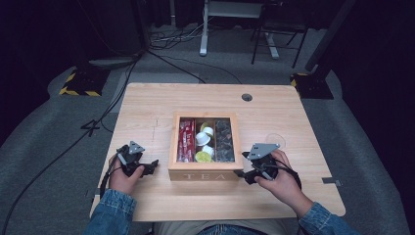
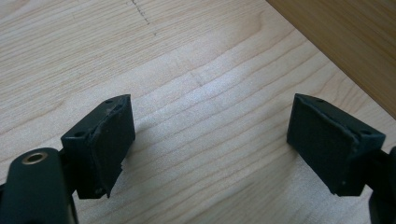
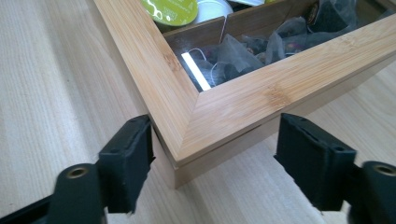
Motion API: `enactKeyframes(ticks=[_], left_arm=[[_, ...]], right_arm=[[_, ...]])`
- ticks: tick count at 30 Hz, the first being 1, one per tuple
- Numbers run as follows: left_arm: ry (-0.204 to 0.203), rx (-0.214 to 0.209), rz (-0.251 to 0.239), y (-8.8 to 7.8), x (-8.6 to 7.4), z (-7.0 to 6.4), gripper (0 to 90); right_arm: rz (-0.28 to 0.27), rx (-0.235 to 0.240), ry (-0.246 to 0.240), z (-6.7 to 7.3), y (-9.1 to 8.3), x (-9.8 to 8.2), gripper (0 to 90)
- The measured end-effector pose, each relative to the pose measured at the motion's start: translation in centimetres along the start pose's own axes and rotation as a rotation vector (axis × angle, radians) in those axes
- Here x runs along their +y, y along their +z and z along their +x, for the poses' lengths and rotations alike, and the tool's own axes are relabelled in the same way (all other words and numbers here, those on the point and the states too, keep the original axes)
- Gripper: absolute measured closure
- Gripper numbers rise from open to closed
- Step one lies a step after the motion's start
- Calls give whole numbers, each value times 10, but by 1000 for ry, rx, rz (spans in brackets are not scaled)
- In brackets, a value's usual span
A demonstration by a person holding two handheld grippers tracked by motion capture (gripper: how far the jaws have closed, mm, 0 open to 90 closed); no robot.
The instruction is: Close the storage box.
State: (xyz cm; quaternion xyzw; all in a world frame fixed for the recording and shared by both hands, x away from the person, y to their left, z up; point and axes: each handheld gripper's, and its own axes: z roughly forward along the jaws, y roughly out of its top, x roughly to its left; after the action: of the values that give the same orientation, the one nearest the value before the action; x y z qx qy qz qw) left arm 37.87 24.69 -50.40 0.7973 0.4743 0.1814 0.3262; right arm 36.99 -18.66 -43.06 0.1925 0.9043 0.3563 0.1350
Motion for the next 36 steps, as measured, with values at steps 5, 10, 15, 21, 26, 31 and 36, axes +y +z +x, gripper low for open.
enactKeyframes(ticks=[5,10,15,21,26,31,36], left_arm=[[1,1,0,0,0,0,156],[1,0,0,0,0,0,156],[9,-6,1,-2,-2,0,156],[17,-14,2,-4,-4,0,157],[15,-19,-1,-6,-6,-1,156],[25,-26,5,-7,-7,0,156],[31,-39,1,-7,-7,2,153]], right_arm=[[-66,-34,46,-1,-7,0,190],[-104,-5,85,-7,-11,1,182],[-144,4,96,-10,-18,6,172],[-168,18,97,-18,-32,11,164],[-191,11,109,-25,-44,12,162],[-207,-10,119,-35,-57,11,161],[-212,-46,135,-47,-72,4,162]])
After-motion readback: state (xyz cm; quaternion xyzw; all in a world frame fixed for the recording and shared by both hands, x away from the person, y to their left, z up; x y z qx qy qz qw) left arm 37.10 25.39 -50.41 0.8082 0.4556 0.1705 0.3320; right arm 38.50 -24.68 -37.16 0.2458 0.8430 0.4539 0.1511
